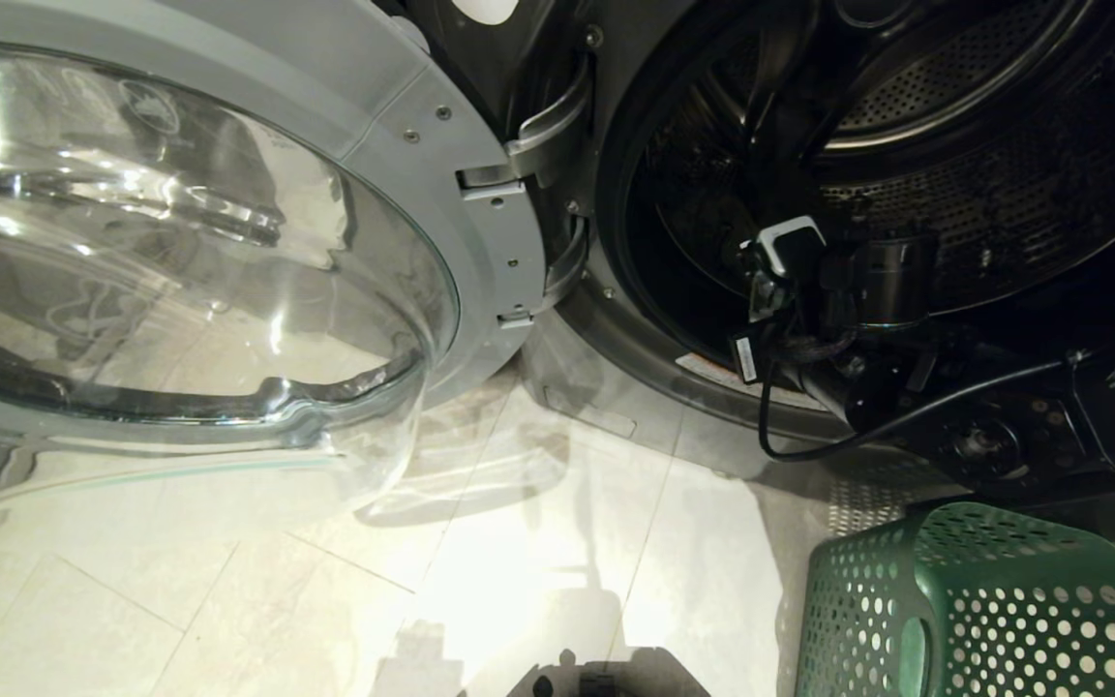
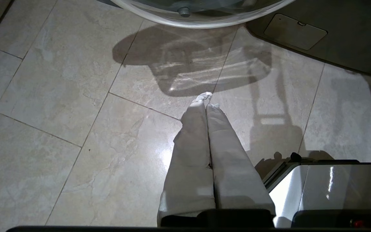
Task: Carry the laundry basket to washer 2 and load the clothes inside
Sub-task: Close the washing machine door with the left hand
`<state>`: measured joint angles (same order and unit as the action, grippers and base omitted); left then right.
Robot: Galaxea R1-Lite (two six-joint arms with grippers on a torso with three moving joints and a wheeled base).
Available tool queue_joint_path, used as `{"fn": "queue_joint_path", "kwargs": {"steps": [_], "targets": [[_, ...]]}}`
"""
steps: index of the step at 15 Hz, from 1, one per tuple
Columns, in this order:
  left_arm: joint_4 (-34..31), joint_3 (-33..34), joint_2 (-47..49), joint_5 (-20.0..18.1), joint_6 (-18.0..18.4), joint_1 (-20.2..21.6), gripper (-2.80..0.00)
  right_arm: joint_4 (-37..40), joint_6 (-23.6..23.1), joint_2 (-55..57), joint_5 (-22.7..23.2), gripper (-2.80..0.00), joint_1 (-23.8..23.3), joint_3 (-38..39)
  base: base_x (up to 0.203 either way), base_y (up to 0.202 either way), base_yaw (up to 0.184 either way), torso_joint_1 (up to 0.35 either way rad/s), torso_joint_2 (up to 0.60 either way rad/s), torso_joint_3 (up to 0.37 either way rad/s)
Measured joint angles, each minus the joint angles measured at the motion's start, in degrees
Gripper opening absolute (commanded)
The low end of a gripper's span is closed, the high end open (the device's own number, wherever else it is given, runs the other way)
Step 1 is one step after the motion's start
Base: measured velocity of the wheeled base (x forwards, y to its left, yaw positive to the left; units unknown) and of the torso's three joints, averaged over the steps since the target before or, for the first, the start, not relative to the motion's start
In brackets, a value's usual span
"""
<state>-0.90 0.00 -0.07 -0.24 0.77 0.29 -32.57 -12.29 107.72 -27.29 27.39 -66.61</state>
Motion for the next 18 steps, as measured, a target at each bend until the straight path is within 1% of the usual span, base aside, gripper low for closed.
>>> {"fn": "queue_joint_path", "kwargs": {"steps": [3, 5, 6, 7, 8, 13, 17, 18], "targets": [[-0.04, 0.0, 0.0, 0.0, 0.02, 0.0, -2.8, 0.83, 0.06, -0.74, -0.18, -2.8, 0.06, -0.38, 0.0, 0.0, 0.0, 0.0, 0.0, 0.0], [-0.02, 0.0, 0.0, 0.0, 0.02, 0.0, -2.8, 3.66, 0.97, -1.95, -0.12, -2.8, 0.06, -0.53, 0.0, 0.0, 0.0, 0.0, 0.0, 0.0], [-0.02, 0.0, 0.0, -0.02, 0.02, 0.0, -2.8, 5.69, 2.04, -2.53, -0.1, -1.62, 0.05, -0.73, 0.0, 0.0, 0.0, 0.0, 0.0, 0.0], [-0.04, 0.0, 0.0, -0.02, 0.0, 0.0, -2.8, 7.61, 3.26, -3.06, -0.08, 0.0, 0.05, -1.11, 0.0, 0.0, 0.0, 0.0, 0.0, 0.0], [-0.04, 0.0, 0.0, 0.0, 0.02, 0.0, -2.8, 8.71, 3.86, -3.61, -0.07, 0.0, 0.06, -1.42, 0.0, 0.0, 0.0, 0.0, 0.0, 0.0], [0.0, 0.0, 0.0, -0.02, 0.02, 0.0, -2.8, 8.87, 5.04, -4.47, 0.1, 0.0, 0.33, -1.74, 0.0, 0.0, 0.0, 0.0, 0.0, 0.0], [-0.04, 0.0, 0.0, -0.02, 0.02, 0.0, -2.8, 8.46, 6.95, -1.26, 0.06, 0.0, 0.46, -3.49, 0.0, 0.0, 0.0, 0.0, 0.0, 0.0], [-0.04, 0.0, 0.0, 0.0, 0.02, 0.0, -2.8, 8.45, 7.14, -0.12, 0.02, -1.39, 0.55, -4.83, 0.0, 0.0, 0.0, 0.0, 0.0, 0.0]]}}
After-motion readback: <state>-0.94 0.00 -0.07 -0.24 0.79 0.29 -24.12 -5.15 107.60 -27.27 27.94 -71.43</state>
